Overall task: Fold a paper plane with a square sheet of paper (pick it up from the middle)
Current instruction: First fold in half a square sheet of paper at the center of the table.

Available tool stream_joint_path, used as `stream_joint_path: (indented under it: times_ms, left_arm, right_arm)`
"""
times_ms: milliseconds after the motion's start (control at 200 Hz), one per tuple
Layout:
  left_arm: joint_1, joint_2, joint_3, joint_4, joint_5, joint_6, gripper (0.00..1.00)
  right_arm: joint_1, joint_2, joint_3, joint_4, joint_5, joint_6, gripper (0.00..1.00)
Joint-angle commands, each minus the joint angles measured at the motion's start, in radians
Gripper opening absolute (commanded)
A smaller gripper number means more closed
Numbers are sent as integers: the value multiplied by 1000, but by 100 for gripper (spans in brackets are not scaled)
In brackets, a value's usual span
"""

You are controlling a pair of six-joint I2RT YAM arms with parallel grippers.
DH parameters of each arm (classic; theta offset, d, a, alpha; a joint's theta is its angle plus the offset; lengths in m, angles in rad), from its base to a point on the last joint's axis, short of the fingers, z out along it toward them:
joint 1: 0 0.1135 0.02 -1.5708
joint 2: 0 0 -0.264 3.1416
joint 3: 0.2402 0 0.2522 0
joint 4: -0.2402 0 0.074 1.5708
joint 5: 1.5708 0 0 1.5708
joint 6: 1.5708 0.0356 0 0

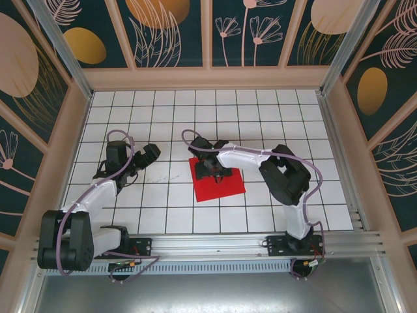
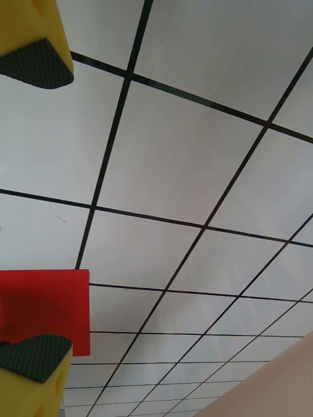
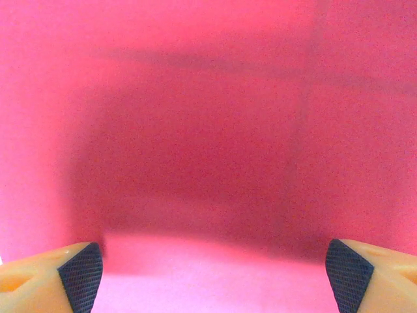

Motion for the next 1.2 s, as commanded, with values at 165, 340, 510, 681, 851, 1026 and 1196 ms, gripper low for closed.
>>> stream_joint_path:
  times_ms: [165,340,510,681,851,1026,1196]
  left_arm:
    - [-4,12,17,-10,-8,27,98]
    - [-4,17,15,-9,-7,28,99]
    - [-3,20,16,-8,-6,28,98]
    - [-4,23,15,-9,-4,28,98]
    - [-3,31,14,-3,-1,26,98]
    - [-4,-7,-23,71,52,-16,98]
    - [-4,-89,-89,200,170,-73,99]
  right_arm:
    - [-21,44,-79,30,-71,23,89]
    - [-44,64,-111,47,-75,26,77]
    - [-49,65,-99,29,-25,37,72]
    - [-46,59,-89,24,-2,45,67]
    - [-46,-3,-78,74,-22,52,57]
    - [-65,-113,-132,298,-192,91,29]
    - [-122,-252,-319,755,-491,173,26]
